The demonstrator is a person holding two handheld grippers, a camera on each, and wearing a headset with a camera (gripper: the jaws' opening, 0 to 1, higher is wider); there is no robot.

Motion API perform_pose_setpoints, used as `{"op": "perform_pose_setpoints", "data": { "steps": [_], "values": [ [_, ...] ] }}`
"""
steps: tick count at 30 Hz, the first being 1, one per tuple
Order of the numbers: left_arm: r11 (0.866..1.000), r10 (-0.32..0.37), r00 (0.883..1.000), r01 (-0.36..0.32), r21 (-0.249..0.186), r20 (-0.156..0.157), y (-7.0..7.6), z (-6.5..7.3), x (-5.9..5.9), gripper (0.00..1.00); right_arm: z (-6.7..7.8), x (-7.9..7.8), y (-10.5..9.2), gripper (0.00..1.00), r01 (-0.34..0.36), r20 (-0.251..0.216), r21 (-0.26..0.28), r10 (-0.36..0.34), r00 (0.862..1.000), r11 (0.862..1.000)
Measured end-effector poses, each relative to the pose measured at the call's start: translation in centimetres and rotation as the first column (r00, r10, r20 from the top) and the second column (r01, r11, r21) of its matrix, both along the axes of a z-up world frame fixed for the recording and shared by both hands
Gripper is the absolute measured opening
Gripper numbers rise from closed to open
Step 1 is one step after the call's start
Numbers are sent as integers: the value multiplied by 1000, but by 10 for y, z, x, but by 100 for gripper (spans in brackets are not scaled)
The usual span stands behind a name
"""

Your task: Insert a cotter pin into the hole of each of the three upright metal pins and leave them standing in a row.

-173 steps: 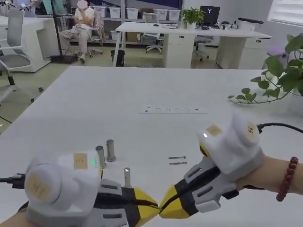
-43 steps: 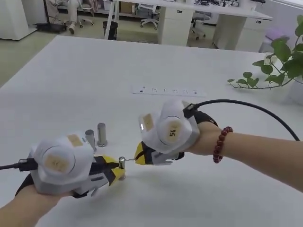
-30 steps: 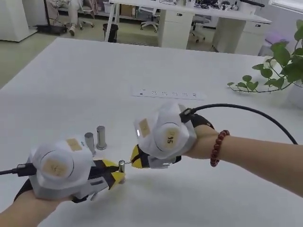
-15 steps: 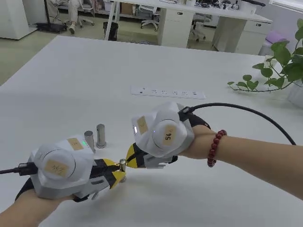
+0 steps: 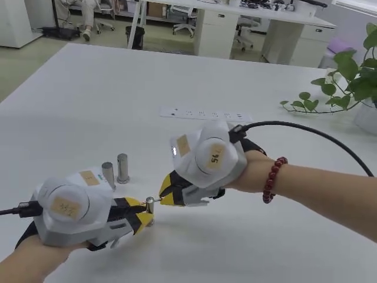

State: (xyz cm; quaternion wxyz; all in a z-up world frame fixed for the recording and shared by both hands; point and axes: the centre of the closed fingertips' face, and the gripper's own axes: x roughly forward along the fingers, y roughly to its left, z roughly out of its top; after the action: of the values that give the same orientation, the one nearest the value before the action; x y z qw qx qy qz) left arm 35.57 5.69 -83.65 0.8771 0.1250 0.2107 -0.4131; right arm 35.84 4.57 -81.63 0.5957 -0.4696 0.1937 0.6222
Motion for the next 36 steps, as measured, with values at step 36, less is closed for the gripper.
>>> {"op": "perform_pose_setpoints", "data": {
  "steps": [36],
  "values": [
    [1000, 10, 999, -9, 25, -43, 2, -12, 0, 11, -2, -3, 6, 7, 45, -41, 37, -44, 998, 998]
  ]
}}
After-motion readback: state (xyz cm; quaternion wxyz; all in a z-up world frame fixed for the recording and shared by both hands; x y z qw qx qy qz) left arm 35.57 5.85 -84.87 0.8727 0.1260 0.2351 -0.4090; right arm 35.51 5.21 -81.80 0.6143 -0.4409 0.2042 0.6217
